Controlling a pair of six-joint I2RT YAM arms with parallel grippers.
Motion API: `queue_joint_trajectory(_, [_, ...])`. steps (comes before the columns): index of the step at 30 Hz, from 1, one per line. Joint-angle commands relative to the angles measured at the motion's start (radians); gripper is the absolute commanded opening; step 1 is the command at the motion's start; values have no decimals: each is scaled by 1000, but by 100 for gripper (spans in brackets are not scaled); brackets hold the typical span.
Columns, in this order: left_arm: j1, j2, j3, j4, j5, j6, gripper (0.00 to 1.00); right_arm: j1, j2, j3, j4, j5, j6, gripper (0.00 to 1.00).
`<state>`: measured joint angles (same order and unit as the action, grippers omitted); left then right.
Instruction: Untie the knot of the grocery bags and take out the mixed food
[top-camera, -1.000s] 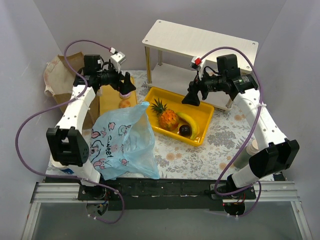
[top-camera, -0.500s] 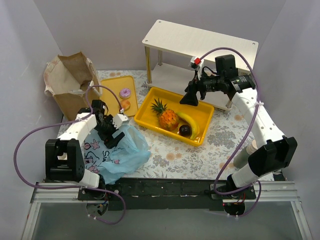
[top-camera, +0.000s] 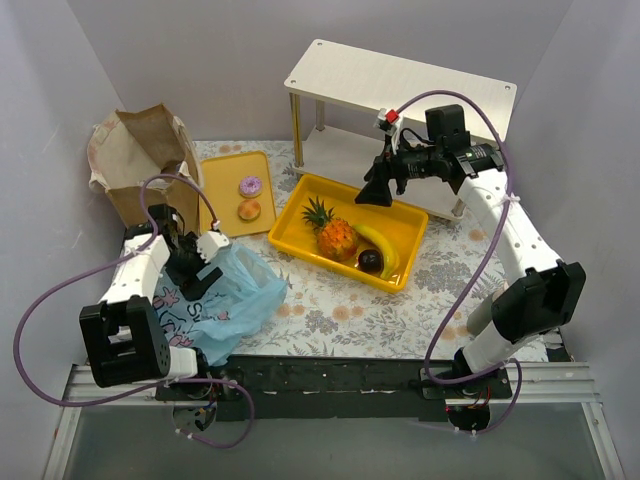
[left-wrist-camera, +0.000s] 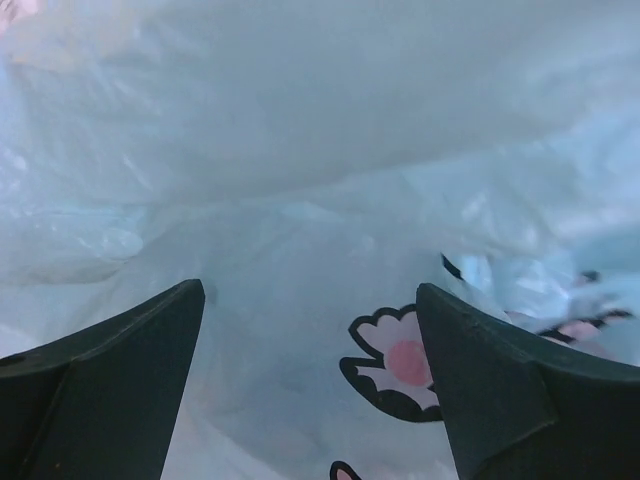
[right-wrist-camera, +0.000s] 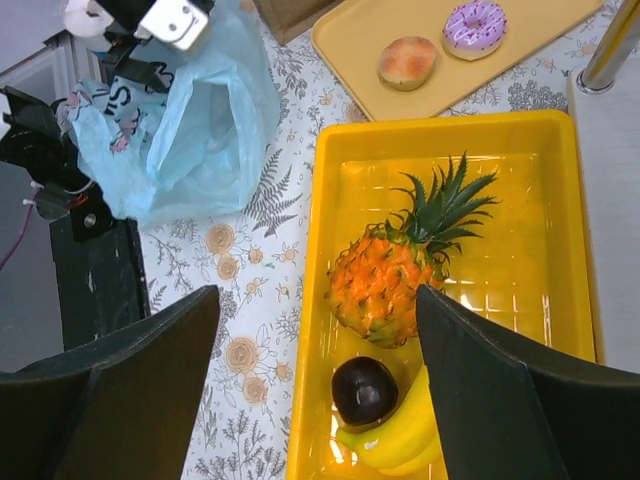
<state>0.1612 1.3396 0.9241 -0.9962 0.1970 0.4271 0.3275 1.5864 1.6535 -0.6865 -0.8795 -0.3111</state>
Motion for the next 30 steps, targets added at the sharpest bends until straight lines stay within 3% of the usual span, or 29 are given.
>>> queue_joint_trajectory(1, [-15, 9, 65, -201, 336, 149, 85, 2, 35, 100, 42, -33, 30, 86])
queue_joint_trajectory(3, [-55, 7, 67, -214, 465, 177, 83, 2, 40, 121, 25, -44, 14, 98])
queue_joint_trajectory(6, [-144, 13, 81, -202, 569, 193, 83, 21, 32, 108, 2, -116, -46, 99])
queue_joint_trajectory(9, [-256, 41, 122, -182, 651, 141, 81, 60, 9, -15, 25, -136, -51, 98])
queue_joint_trajectory(13, [-365, 46, 140, -174, 697, 81, 78, 143, 56, -86, 68, -128, -56, 98])
queue_joint_trajectory(19, [-381, -25, 199, -165, 704, -14, 80, 301, 236, 31, 65, -167, 1, 99])
queue_joint_trajectory(22, [-367, -65, 301, -116, 627, -140, 88, 361, 268, -10, 73, -74, 29, 99])
queue_joint_trajectory(25, [-344, -126, 393, -15, 420, -324, 96, 393, 277, -70, 74, -67, 47, 99])
queue_joint_trajectory(29, [-315, -120, 469, 103, 106, -496, 98, 415, 317, -57, 30, 49, 53, 97])
queue_joint_trajectory(30, [-305, -105, 496, 151, -104, -548, 98, 415, 326, -63, 25, 59, 50, 95])
